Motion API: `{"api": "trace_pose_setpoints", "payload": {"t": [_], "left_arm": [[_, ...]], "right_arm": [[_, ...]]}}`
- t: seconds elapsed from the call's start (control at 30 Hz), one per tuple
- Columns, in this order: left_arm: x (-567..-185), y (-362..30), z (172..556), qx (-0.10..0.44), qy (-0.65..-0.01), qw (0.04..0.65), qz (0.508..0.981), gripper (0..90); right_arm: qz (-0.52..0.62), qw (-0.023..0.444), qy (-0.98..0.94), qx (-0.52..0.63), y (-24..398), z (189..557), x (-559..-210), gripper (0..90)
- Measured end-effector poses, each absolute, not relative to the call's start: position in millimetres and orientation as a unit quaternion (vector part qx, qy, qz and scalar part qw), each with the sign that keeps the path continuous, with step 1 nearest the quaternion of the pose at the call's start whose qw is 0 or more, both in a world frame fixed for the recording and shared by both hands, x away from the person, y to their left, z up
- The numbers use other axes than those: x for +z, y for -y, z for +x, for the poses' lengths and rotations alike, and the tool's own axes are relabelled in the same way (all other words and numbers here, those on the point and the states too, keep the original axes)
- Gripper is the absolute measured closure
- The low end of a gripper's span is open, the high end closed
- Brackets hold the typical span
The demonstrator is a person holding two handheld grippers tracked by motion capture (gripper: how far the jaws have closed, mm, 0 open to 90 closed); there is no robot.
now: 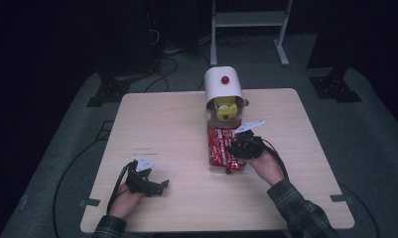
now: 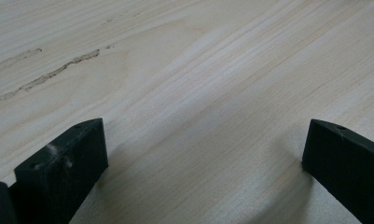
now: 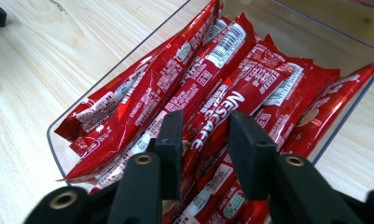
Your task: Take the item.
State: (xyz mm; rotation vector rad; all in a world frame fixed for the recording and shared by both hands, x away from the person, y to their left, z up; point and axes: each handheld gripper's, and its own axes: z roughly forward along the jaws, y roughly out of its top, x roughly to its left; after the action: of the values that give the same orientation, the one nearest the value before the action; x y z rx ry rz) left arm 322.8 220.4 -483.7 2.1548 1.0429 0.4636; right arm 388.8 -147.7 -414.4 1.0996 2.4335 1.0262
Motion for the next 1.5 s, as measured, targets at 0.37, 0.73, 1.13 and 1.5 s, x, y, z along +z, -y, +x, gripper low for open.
{"api": "trace_pose_setpoints", "payload": {"t": [0.37, 0.73, 1.13, 1.5], "left_arm": [[-483.7, -220.4, 322.8, 0.178, -0.402, 0.344, 0.830, 0.0], [-483.7, -220.3, 322.8, 0.178, -0.402, 0.345, 0.829, 0.0], [-483.8, -220.2, 322.8, 0.179, -0.402, 0.346, 0.829, 0.0], [-483.9, -220.2, 322.7, 0.179, -0.403, 0.346, 0.828, 0.0]], "right_arm": [[0.401, 0.119, -0.837, 0.352, 151.6, 389.8, -413.7, 83.3], [0.395, 0.104, -0.833, 0.372, 155.7, 387.6, -405.3, 86.5], [0.394, 0.106, -0.824, 0.393, 165.8, 383.7, -394.1, 86.5], [0.392, 0.108, -0.821, 0.401, 176.2, 380.2, -387.4, 86.7]]}}
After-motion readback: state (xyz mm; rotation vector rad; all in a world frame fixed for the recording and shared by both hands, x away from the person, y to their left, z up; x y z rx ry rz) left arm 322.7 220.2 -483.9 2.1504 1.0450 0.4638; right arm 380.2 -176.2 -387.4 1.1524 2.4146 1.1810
